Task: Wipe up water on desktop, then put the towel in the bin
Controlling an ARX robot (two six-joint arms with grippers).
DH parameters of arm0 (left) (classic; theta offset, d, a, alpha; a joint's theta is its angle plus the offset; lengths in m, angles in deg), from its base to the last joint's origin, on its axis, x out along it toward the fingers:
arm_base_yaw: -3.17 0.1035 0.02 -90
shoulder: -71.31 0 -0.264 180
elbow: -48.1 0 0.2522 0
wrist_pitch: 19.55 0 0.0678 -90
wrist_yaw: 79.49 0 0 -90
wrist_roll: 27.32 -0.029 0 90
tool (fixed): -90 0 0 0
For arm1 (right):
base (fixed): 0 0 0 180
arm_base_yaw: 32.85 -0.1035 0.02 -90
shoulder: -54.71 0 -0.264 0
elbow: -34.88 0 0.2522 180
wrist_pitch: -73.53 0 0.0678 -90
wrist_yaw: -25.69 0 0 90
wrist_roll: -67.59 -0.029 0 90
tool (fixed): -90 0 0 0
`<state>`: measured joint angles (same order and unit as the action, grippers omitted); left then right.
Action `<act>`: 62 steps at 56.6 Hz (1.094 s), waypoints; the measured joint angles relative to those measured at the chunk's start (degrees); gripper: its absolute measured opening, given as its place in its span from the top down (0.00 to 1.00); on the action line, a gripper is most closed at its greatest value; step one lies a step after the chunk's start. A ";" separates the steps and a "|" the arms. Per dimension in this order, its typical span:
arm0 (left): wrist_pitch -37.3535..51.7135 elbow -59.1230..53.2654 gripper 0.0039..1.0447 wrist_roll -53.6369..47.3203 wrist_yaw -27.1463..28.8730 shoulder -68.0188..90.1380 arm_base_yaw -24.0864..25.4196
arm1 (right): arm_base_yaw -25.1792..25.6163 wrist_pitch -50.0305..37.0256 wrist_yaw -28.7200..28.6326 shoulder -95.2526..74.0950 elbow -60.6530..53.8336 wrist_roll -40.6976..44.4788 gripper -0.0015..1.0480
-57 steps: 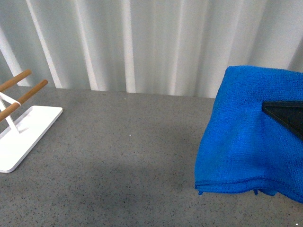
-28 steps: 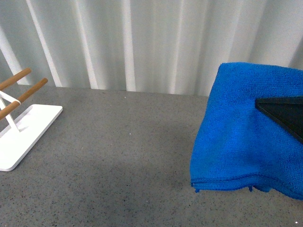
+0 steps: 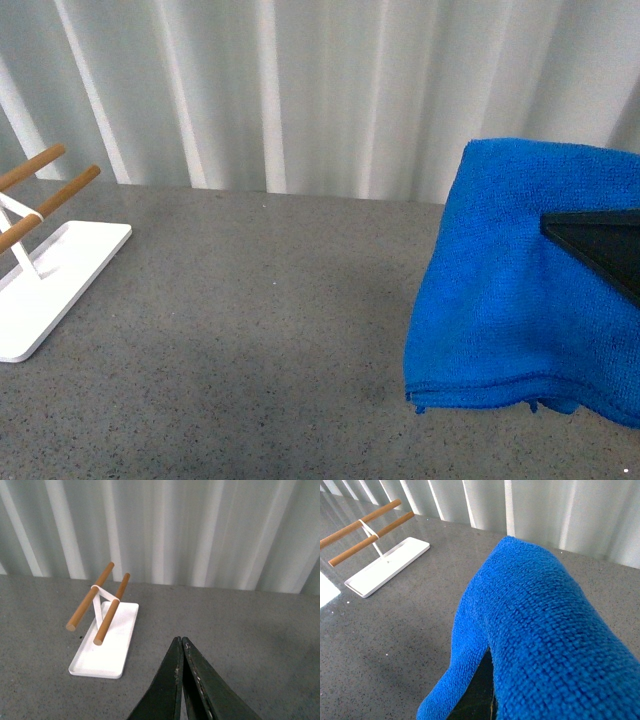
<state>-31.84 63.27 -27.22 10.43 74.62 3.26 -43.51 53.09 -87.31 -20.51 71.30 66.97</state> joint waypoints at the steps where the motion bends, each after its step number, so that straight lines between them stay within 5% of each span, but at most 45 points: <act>1: -0.90 0.00 0.97 0.00 0.02 -1.29 0.00 | -0.02 0.02 0.00 0.00 0.00 0.00 0.97; 25: -1.44 0.00 0.96 0.04 0.00 -3.10 0.00 | -0.63 0.98 0.90 0.02 0.35 0.22 0.97; 53: -1.44 0.00 0.09 0.04 0.02 -3.13 0.00 | -0.44 18.51 11.47 -23.19 23.87 -3.19 0.97; 62: -1.44 0.00 0.06 0.02 0.02 -3.13 0.00 | -2.58 27.28 15.61 -32.17 34.77 -7.30 0.97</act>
<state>-33.28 63.27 -27.20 10.45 71.50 3.26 -46.09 80.37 -71.71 -52.69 106.07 59.67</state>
